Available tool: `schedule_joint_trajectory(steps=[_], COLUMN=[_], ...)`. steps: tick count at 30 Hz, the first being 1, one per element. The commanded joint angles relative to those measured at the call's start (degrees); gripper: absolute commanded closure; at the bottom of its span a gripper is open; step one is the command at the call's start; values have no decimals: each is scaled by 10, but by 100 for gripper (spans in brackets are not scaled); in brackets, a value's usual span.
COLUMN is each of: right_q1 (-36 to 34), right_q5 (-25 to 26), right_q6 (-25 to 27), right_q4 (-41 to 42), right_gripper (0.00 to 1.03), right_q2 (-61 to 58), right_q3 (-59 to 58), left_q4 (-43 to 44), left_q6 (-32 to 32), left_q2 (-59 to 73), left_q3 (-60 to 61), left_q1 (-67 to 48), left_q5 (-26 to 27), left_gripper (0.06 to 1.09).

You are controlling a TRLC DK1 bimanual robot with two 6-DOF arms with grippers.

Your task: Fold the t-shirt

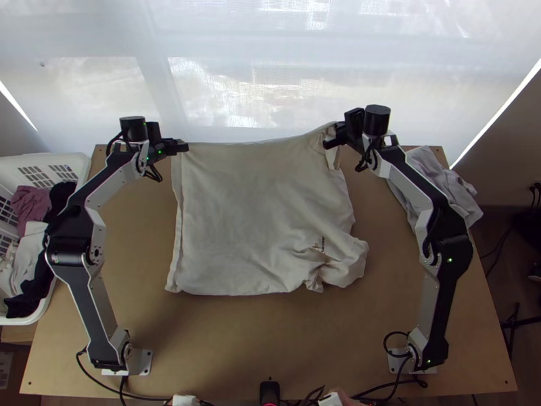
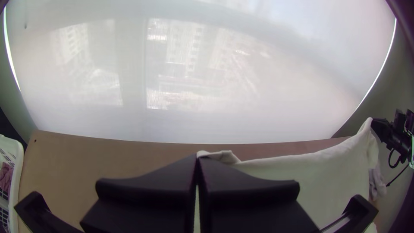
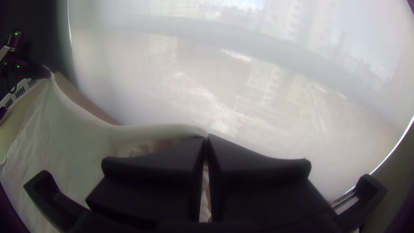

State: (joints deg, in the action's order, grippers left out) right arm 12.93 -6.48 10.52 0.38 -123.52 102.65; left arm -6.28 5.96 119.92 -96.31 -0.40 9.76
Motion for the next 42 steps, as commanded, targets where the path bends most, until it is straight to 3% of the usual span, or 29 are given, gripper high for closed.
schedule_joint_trajectory(steps=[1, 8, 9, 11, 14, 16, 17, 20, 26, 33, 42], right_q1=[-3, -4, -4, -3, -4, -3, -4, -6, -11, -6, 29], right_q5=[2, 9, 9, 9, 9, 9, 9, 9, 9, 9, 9], right_q6=[2, -2, -3, -13, -24, -24, -26, -31, -50, -69, -72], right_q4=[1, -4, -4, -4, -12, -27, -29, -29, -57, -144, -242], right_gripper=[100, 100, 96, 72, 40, 11, 4, 5, 5, 5, 5], right_q2=[-75, -112, -110, -103, -83, -69, -59, -22, 76, 195, 358], right_q3=[48, 89, 86, 81, 69, 66, 60, 34, -32, -94, -185], left_q4=[3, -26, -35, -51, -88, -131, -148, -165, -230, -400, -525], left_q6=[-8, -2, -2, -2, 8, 12, 13, 20, 6, -68, -134], left_q2=[92, 125, 121, 105, 70, 37, 19, -55, -217, -376, -515], left_q3=[-85, -127, -122, -108, -99, -97, -92, -47, 52, 179, 332], left_q1=[-6, -14, -15, -20, -21, -21, -21, -21, -12, 12, 16], left_q5=[-22, -31, -30, -26, 15, 36, 49, 82, 105, 117, 112], left_gripper=[105, 105, 105, 100, 52, 29, 23, 18, 18, 18, 19])
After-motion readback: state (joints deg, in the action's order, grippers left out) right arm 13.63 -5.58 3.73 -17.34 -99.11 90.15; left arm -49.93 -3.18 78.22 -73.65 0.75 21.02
